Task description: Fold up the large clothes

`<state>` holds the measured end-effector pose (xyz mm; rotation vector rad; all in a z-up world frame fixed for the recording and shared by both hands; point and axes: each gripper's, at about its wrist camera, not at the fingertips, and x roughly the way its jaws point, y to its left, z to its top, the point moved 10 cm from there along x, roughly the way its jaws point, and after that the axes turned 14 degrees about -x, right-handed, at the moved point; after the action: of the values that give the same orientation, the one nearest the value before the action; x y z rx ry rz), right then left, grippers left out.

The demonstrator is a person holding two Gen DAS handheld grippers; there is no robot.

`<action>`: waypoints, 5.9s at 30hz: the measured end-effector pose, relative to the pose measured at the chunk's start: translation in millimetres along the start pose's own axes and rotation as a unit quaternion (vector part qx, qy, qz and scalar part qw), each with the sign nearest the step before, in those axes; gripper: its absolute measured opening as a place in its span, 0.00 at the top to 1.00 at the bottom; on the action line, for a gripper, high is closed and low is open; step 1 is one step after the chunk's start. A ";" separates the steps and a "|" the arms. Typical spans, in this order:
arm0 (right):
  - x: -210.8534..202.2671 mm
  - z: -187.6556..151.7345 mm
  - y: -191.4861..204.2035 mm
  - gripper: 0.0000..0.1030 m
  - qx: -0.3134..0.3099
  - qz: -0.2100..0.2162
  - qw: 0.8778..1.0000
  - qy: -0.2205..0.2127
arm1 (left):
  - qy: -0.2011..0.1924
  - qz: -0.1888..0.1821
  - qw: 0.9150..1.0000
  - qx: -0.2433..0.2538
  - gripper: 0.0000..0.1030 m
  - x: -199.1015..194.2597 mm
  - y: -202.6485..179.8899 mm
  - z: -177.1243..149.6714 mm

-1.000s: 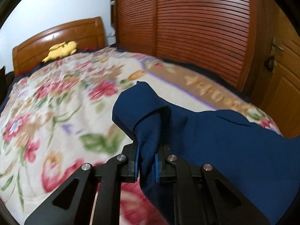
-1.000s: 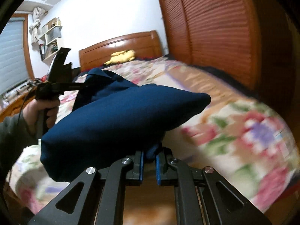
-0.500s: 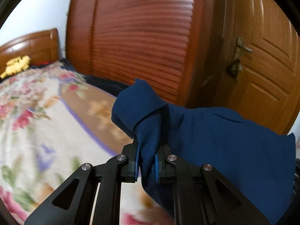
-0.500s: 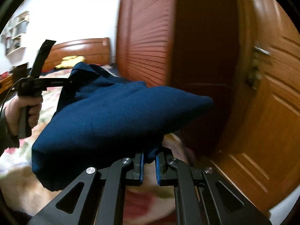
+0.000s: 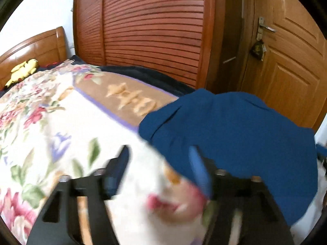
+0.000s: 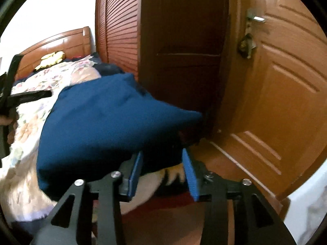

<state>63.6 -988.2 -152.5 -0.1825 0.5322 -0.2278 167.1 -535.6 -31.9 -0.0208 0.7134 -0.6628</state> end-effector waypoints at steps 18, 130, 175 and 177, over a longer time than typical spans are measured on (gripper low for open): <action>2.2 27.7 69.1 0.16 -0.047 0.096 0.991 -0.075 | -0.007 0.010 1.000 0.003 0.13 -114.6 45.5 -76.8; -57.7 91.8 528.1 0.15 -0.146 0.312 0.919 -0.194 | -0.177 0.273 0.931 -0.165 0.13 -362.8 391.2 -183.1; -54.8 93.6 524.4 0.15 -0.144 0.315 0.916 -0.201 | -0.181 0.277 0.930 -0.161 0.13 -367.2 391.2 -183.0; -54.6 93.7 523.9 0.15 -0.143 0.315 0.917 -0.201 | -0.182 0.278 0.929 -0.161 0.13 -367.5 391.4 -182.2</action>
<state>154.1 -461.1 -167.6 -0.3240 0.1893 0.5154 66.6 22.3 -43.3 -0.2307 0.4272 0.0124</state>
